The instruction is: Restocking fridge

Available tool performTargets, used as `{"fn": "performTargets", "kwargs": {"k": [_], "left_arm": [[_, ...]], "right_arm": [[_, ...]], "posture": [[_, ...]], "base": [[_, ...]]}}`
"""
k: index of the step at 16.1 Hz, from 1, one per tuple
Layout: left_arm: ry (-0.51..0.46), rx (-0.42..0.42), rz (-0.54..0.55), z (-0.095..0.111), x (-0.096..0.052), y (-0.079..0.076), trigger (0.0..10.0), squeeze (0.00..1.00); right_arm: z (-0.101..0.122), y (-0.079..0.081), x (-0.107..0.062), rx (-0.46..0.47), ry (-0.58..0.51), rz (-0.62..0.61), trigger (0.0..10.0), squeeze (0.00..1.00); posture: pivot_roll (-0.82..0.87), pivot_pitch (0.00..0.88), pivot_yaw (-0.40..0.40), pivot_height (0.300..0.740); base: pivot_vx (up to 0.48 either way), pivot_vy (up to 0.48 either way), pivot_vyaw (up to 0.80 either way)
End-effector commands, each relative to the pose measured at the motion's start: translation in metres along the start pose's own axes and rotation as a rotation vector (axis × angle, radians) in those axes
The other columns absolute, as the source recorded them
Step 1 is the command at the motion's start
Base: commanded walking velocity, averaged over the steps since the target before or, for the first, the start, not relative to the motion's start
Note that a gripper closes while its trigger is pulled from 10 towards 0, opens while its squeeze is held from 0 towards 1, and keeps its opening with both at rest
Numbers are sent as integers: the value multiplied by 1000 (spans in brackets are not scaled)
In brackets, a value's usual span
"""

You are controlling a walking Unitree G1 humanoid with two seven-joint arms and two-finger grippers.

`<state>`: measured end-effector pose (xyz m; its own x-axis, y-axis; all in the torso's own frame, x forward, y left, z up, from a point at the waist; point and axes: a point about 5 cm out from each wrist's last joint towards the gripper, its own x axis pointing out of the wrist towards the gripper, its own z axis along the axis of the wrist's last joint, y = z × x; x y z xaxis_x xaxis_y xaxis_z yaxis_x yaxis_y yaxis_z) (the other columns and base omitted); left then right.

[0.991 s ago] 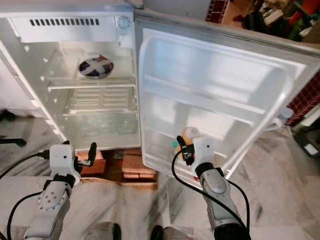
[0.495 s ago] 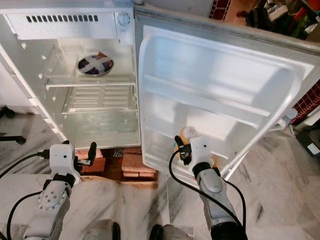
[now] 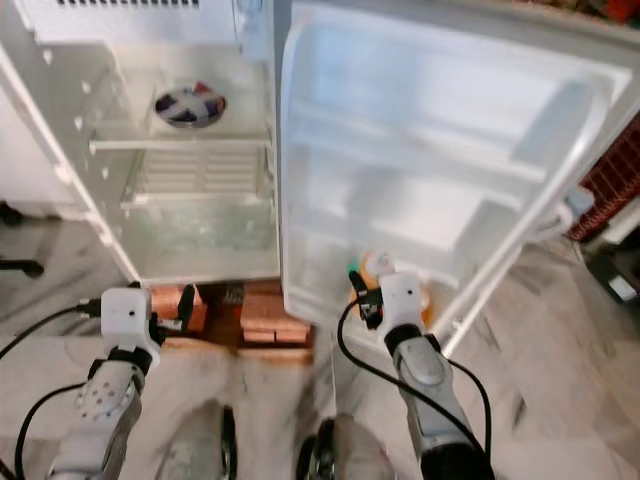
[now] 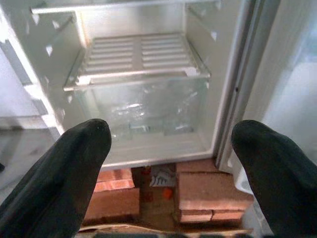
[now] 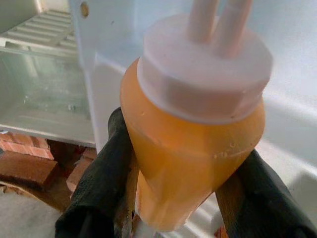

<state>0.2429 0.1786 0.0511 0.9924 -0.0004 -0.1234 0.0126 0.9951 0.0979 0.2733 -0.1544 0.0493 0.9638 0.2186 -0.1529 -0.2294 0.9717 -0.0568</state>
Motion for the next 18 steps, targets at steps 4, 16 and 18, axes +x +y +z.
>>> {"fn": "performTargets", "kwargs": {"k": [4,16,18], "left_arm": [[23,-5,13,-4,-2,1,10000,0],[-3,2,-3,0,2,3,10000,0],[-2,3,-6,0,2,2,10000,0]], "right_arm": [[5,-3,2,-10,-34,-6,10000,0],[16,-7,4,-33,-106,-44,10000,0],[15,-7,4,-33,-108,-48,10000,0]], "posture": [[94,97,-74,636],[87,109,-84,636],[85,111,-82,636]], "base": [[0,0,0],[82,0,0],[356,0,0]]}}
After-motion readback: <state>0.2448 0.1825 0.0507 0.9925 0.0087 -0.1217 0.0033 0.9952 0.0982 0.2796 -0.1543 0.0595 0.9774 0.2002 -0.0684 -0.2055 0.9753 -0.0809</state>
